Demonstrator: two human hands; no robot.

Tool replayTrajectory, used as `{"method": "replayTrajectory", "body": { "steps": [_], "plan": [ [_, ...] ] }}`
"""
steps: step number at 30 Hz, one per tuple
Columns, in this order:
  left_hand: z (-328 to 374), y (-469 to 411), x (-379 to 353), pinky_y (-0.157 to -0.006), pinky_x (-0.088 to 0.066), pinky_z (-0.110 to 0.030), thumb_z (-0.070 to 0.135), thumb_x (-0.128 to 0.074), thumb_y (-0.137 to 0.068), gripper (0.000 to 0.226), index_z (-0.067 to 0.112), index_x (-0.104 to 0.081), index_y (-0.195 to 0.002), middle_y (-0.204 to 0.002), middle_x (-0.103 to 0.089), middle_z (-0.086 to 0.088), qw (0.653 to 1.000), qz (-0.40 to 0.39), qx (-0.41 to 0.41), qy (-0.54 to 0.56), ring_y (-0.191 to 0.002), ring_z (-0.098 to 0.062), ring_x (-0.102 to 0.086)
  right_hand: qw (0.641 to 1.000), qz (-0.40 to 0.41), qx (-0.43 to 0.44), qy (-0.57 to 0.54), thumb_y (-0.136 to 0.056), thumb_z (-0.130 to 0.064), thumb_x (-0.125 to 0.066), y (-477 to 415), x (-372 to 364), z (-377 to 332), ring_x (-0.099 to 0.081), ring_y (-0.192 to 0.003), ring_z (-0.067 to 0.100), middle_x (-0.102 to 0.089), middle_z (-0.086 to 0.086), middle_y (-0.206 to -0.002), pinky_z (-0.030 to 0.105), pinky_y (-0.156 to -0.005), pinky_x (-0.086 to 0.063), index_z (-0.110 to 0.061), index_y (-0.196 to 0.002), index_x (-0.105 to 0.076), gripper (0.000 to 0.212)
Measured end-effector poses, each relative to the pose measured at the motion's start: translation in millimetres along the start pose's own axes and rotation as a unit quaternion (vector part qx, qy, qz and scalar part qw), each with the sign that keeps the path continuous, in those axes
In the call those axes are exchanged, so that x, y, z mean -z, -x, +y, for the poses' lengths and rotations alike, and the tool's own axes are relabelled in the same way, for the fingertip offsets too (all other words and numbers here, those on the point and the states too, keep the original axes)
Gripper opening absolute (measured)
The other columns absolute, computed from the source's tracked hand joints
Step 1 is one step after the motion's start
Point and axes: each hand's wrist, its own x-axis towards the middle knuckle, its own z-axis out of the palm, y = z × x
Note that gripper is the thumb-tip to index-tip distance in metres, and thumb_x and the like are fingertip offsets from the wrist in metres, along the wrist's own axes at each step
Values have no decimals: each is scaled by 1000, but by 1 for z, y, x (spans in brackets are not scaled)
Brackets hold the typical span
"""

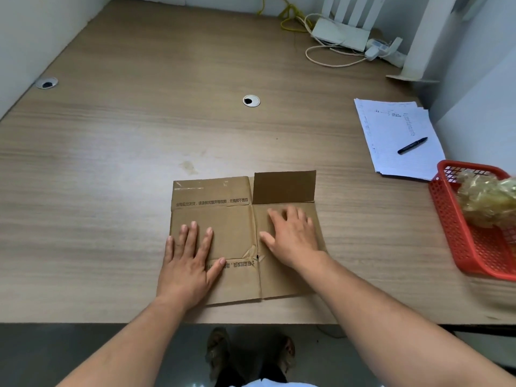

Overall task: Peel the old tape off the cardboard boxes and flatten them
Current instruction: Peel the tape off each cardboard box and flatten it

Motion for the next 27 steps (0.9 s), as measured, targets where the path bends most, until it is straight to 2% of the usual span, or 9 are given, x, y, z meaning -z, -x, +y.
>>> {"method": "replayTrajectory", "body": {
  "steps": [3,5,7,12,16,20,22,24,27],
  "plan": [
    [-1,-5,3,-111,26,-41,71,42,-58,91,32,34,-139,-146,43,-2,1000,-5,-3,-12,-135,-20,41,999,-15,31,-3,-91,-63,-34,-19,-9,-6,2,-146,26,3,5,-160,49,-116,-3,-33,-151,-9,72],
    [-1,-5,3,-111,26,-41,70,42,-59,87,32,35,-138,-146,43,-2,1000,-1,-3,-18,-135,-20,41,998,-30,44,17,-89,-69,-26,-27,-20,-9,12,-146,25,13,0,-160,53,-116,4,-36,-150,1,75],
    [-1,-5,1,-111,26,-42,69,40,-62,84,32,36,-137,-146,43,-2,1000,5,-1,-21,-134,-20,42,998,-38,44,39,-87,-73,-15,-30,-33,-8,18,-145,24,17,-2,-159,55,-114,9,-38,-149,7,75],
    [-3,-7,-7,-113,22,-43,71,24,-73,77,32,31,-140,-151,37,-2,999,25,1,-31,-137,-19,38,998,-1,36,54,-78,-75,1,-33,-48,-5,17,-145,21,14,-6,-159,53,-112,14,-40,-148,7,79],
    [-3,-9,-8,-112,24,-43,70,22,-74,75,32,35,-137,-148,42,-1,1000,15,3,-26,-135,-19,42,997,-36,46,39,-85,-72,-5,-36,-43,-5,23,-143,20,22,-8,-157,51,-113,17,-40,-148,12,73],
    [-5,-11,-6,-111,26,-44,71,28,-70,75,31,43,-132,-139,53,-1,1000,-7,-3,-22,-129,-19,49,997,-30,50,-43,-98,-47,-31,-28,-30,7,9,-146,16,5,-2,-161,40,-117,9,-30,-152,-10,60],
    [-7,-11,-6,-110,26,-44,70,29,-68,76,30,46,-130,-134,58,-1,1000,-18,-4,-16,-126,-19,52,996,9,-33,-80,-96,-45,-42,-8,-28,18,-4,-146,19,-7,2,-160,37,-118,-6,-26,-150,-23,60],
    [-7,-13,-5,-111,24,-44,71,27,-68,81,29,41,-135,-136,56,-1,1000,-17,-5,-7,-127,-19,50,980,48,-174,-82,-88,-58,-49,17,-28,29,-20,-140,25,-23,7,-154,37,-113,-20,-22,-146,-31,70],
    [-6,-11,2,-116,16,-40,79,4,-73,97,22,17,-151,-151,37,-1,999,-4,17,50,-139,-18,34,944,33,-321,-71,-74,-72,-55,40,-24,33,-36,-126,28,-41,10,-137,37,-101,-33,-15,-133,-43,83]
  ]
}}
